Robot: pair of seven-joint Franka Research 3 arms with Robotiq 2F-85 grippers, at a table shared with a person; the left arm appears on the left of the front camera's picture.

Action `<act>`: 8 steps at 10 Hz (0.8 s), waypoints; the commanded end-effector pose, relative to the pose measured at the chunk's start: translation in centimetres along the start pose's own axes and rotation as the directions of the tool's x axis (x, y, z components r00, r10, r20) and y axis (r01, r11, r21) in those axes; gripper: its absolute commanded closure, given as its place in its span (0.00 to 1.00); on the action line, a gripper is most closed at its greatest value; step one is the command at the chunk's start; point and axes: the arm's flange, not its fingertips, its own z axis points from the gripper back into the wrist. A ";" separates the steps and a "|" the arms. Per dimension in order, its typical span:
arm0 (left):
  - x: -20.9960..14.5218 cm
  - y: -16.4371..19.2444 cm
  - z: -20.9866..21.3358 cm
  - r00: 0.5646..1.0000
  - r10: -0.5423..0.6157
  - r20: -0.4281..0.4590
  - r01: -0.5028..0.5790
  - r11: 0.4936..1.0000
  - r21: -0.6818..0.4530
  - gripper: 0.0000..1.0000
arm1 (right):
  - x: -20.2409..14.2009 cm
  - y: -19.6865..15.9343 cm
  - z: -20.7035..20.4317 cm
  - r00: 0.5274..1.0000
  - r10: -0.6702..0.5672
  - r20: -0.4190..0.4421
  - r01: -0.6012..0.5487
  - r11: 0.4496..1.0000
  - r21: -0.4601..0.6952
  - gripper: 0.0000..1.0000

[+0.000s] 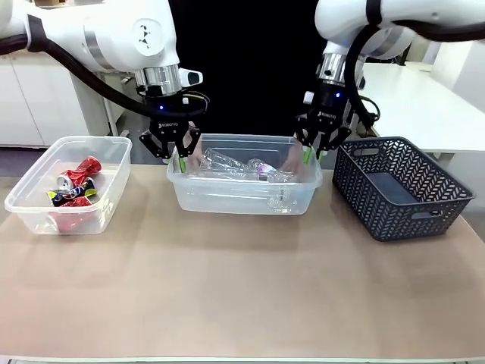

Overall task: Sort the waste into each basket.
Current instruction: Release the Organizing box you were holding.

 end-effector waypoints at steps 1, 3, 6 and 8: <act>-0.9 0.8 2.0 0.999 0.002 0.050 -0.002 1.000 -0.011 0.00 | -3.2 -1.8 0.5 0.986 -0.021 0.166 0.000 0.992 0.128 0.33; -2.7 1.9 4.4 0.991 0.003 0.135 0.007 0.997 -0.072 0.00 | -5.3 -3.2 2.2 0.960 -0.014 0.280 -0.032 0.987 0.156 0.00; -5.4 4.0 5.9 0.976 -0.085 0.200 0.131 0.965 -0.227 0.00 | -8.7 -5.8 3.2 0.909 0.049 0.413 -0.141 0.971 0.195 0.00; -5.9 5.3 4.6 0.966 -0.170 0.193 0.226 0.922 -0.315 0.00 | -9.3 -7.5 2.5 0.871 0.089 0.483 -0.239 0.936 0.258 0.00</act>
